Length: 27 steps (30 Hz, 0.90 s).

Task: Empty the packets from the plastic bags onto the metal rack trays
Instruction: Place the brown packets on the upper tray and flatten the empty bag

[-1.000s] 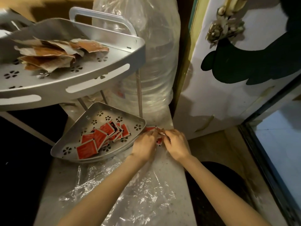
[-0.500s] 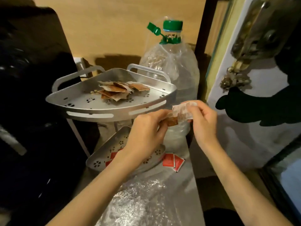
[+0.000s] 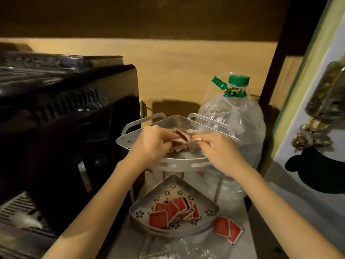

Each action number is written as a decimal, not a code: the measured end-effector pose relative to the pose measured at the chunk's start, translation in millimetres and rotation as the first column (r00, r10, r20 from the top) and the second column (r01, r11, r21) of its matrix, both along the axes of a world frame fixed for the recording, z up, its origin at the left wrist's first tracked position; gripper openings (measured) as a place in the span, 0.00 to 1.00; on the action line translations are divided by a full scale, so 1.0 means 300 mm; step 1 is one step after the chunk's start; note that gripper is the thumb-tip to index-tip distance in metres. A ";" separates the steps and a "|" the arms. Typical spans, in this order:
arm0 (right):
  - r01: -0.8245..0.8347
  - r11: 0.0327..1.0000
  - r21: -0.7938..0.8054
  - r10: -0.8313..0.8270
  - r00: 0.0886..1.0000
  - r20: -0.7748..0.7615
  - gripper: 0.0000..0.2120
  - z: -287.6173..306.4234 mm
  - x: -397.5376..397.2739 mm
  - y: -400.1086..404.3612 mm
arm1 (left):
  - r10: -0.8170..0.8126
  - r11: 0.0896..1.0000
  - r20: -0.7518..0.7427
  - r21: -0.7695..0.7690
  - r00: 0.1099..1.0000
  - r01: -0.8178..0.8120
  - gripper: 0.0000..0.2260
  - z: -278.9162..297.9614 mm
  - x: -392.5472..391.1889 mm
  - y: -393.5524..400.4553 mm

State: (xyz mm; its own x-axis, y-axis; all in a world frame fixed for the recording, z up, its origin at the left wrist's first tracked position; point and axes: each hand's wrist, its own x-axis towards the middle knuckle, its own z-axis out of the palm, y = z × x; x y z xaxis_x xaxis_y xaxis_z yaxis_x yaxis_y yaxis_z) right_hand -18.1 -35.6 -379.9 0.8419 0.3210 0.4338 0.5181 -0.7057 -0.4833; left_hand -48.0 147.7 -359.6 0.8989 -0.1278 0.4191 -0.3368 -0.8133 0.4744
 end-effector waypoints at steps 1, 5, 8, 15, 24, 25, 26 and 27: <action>-0.025 0.995 -0.094 0.022 0.999 -0.032 0.15 -0.001 -0.003 -0.001 | -0.009 1.000 -0.060 0.007 0.998 0.009 0.13 -0.009 -0.001 0.003; -0.112 0.958 -0.265 0.094 0.992 -0.080 0.19 0.014 -0.026 -0.013 | -0.090 0.994 -0.155 0.051 0.984 0.099 0.14 -0.023 -0.015 0.003; -0.138 0.952 -0.271 0.120 0.989 -0.082 0.20 0.007 -0.026 -0.025 | -0.115 0.992 -0.175 0.033 0.978 0.122 0.17 -0.024 -0.032 0.000; -0.141 0.981 0.133 0.159 0.978 -0.136 0.17 0.030 -0.047 -0.054 | -0.120 0.991 0.050 0.062 0.992 0.116 0.12 -0.010 -0.037 -0.046; -0.027 0.852 0.523 -0.011 0.998 0.069 0.15 -0.019 -0.110 -0.196 | -0.481 0.828 0.198 -0.219 0.854 0.517 0.16 -0.038 -0.071 -0.280; -0.001 0.834 0.552 -0.046 0.996 0.071 0.16 -0.042 -0.119 -0.220 | -0.501 0.808 0.196 -0.243 0.843 0.537 0.16 -0.064 -0.071 -0.307; 0.024 0.822 0.570 -0.074 0.995 0.064 0.17 -0.070 -0.127 -0.243 | -0.521 0.792 0.184 -0.261 0.833 0.553 0.16 -0.095 -0.068 -0.334; 0.051 0.816 0.575 -0.094 0.995 0.045 0.17 -0.104 -0.132 -0.265 | -0.538 0.783 0.166 -0.266 0.827 0.563 0.15 -0.132 -0.064 -0.359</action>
State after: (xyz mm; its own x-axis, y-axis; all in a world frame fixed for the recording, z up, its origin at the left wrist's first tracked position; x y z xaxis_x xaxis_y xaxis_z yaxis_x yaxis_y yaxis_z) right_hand -57.8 -115.1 -411.1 0.8143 -0.0642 0.5769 0.5232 -0.3494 -0.7773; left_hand -67.3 39.9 -399.1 0.6765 -0.4520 0.5814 -0.7299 -0.3068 0.6108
